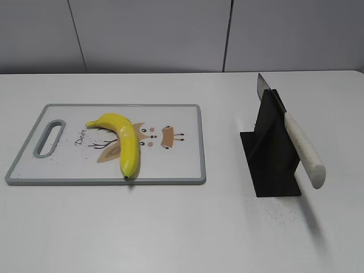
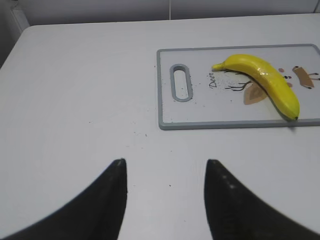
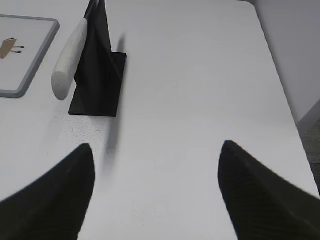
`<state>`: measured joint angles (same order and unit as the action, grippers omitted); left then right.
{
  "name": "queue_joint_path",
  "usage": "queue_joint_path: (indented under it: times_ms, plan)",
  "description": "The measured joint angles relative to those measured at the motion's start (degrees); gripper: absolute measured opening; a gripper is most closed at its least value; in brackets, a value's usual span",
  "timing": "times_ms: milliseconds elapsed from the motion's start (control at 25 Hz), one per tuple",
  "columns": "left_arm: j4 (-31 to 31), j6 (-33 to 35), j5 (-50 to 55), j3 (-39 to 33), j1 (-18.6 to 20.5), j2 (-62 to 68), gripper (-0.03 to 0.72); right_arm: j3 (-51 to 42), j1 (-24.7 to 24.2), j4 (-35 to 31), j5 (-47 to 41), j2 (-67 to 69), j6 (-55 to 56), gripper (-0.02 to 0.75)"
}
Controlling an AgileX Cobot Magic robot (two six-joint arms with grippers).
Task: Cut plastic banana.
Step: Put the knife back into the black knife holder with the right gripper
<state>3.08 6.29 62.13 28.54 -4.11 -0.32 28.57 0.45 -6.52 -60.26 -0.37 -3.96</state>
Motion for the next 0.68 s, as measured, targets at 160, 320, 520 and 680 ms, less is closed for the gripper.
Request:
queue_joint_path:
  times_ms: [160, 320, 520, 680]
  plan:
    - [0.0, 0.0, 0.0, 0.0, 1.4, 0.0, 0.451, 0.0, -0.1, 0.0, 0.0, 0.0, 0.0, 0.58]
    - [0.0, 0.0, 0.0, 0.0, 1.5, 0.0, 0.445, 0.0, -0.1, 0.0, 0.0, 0.0, 0.0, 0.58]
    - [0.0, 0.0, 0.0, 0.0, 1.5, 0.0, 0.443, 0.0, -0.1, 0.0, 0.0, 0.0, -0.1, 0.58]
    - [0.0, 0.0, 0.0, 0.0, 1.5, 0.0, 0.435, 0.0, -0.1, 0.0, 0.0, 0.0, -0.1, 0.58]
